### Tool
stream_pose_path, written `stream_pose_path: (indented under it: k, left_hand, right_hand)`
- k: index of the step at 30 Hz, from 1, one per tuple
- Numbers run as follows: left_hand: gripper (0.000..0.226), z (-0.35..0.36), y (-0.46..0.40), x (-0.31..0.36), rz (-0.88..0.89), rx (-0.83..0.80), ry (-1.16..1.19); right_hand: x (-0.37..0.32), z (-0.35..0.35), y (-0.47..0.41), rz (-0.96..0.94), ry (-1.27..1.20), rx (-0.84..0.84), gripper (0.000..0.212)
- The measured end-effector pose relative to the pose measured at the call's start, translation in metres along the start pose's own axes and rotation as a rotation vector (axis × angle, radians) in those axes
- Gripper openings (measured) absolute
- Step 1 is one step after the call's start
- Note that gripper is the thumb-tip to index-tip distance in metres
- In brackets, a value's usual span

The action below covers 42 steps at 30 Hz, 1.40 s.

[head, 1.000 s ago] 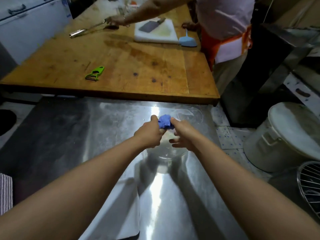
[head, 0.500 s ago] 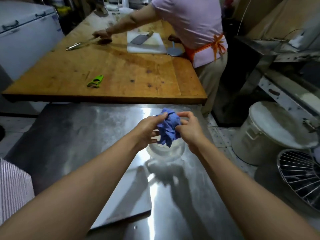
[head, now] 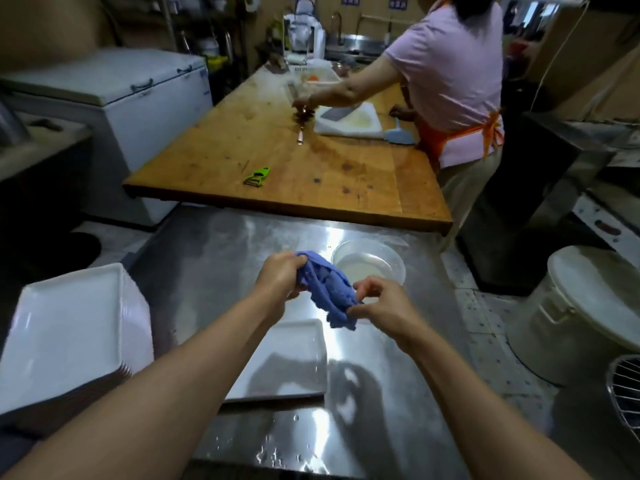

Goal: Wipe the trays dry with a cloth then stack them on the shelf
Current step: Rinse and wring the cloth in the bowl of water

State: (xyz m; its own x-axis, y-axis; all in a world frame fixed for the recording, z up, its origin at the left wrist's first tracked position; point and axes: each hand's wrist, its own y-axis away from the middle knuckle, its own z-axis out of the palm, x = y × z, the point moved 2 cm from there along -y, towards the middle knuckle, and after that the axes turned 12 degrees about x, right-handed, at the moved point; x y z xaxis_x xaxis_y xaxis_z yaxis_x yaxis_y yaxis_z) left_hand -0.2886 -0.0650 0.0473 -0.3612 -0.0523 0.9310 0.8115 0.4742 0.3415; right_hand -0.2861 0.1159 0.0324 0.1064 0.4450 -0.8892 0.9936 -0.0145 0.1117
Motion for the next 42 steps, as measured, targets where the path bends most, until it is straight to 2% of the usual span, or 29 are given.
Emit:
stream_pose_path:
  k: [2,4,7,12,15,16,19,23,24,26,28,30,31,33,34,37,39,40,42]
  left_hand:
    - [0.036,-0.007,0.013,0.0,-0.065,-0.03,0.083]
    - [0.042,-0.014,0.028,0.001,-0.033,-0.061,0.101]
    - [0.027,-0.027,0.048,0.007,0.078,-0.061,0.1]
    - [0.026,-0.059,0.069,0.019,0.205,-0.09,0.117]
    - [0.027,-0.075,0.077,0.025,0.18,-0.085,0.225]
    - [0.026,-0.08,0.077,0.025,0.162,-0.07,0.245]
    - [0.022,-0.1,0.08,0.024,0.029,-0.041,0.251]
    - [0.009,-0.126,0.083,0.012,-0.059,-0.124,0.048]
    - [0.026,-0.131,0.081,0.007,-0.073,-0.127,0.001]
    - [0.055,-0.14,0.076,-0.001,-0.114,-0.11,0.001]
    - [0.059,-0.147,0.07,-0.007,-0.145,-0.024,0.043]
    - [0.053,-0.157,0.061,-0.014,-0.17,0.108,0.052]
    - [0.049,-0.161,0.055,-0.018,-0.165,0.156,0.03]
    - [0.038,-0.166,0.049,-0.023,-0.128,0.182,-0.057]
    - [0.035,-0.167,0.048,-0.024,-0.098,0.163,-0.105]
    - [0.03,-0.169,0.046,-0.027,0.019,0.082,-0.277]
    - [0.012,-0.169,0.047,-0.025,0.12,0.004,-0.446]
    - [0.015,-0.17,0.048,-0.025,0.162,-0.057,-0.512]
    - [0.023,-0.17,0.05,-0.028,0.213,-0.169,-0.618]
  right_hand:
    - [-0.009,0.002,0.007,-0.008,-0.101,-0.087,0.032]
    - [-0.021,0.005,0.013,-0.03,-0.206,-0.159,0.049]
    - [-0.035,0.013,0.021,-0.054,-0.194,-0.321,0.056]
    - [-0.045,0.03,0.04,-0.066,-0.127,-0.546,0.053]
    - [-0.046,0.041,0.054,-0.092,-0.149,-0.608,0.024]
    - [-0.047,0.043,0.056,-0.06,-0.196,-0.588,0.016]
    - [-0.048,0.041,0.055,0.082,-0.319,-0.423,0.013]
    - [-0.049,0.039,0.051,0.035,-0.188,-0.271,0.015]
    - [-0.049,0.04,0.051,0.03,-0.155,-0.251,0.014]
    - [-0.05,0.041,0.052,0.113,-0.167,-0.306,0.018]
    - [-0.048,0.04,0.058,0.283,-0.263,-0.469,0.033]
    - [-0.047,0.038,0.063,0.321,-0.315,-0.577,0.057]
    - [-0.046,0.039,0.065,0.273,-0.288,-0.601,0.067]
    - [-0.047,0.043,0.072,0.133,-0.154,-0.6,0.072]
    - [-0.047,0.046,0.075,0.064,-0.069,-0.571,0.066]
    - [-0.051,0.056,0.078,-0.171,0.164,-0.431,0.03]
    - [-0.051,0.059,0.075,-0.313,0.33,-0.301,0.008]
    - [-0.051,0.06,0.072,-0.367,0.4,-0.24,0.005]
    - [-0.048,0.061,0.068,-0.401,0.526,-0.147,0.017]
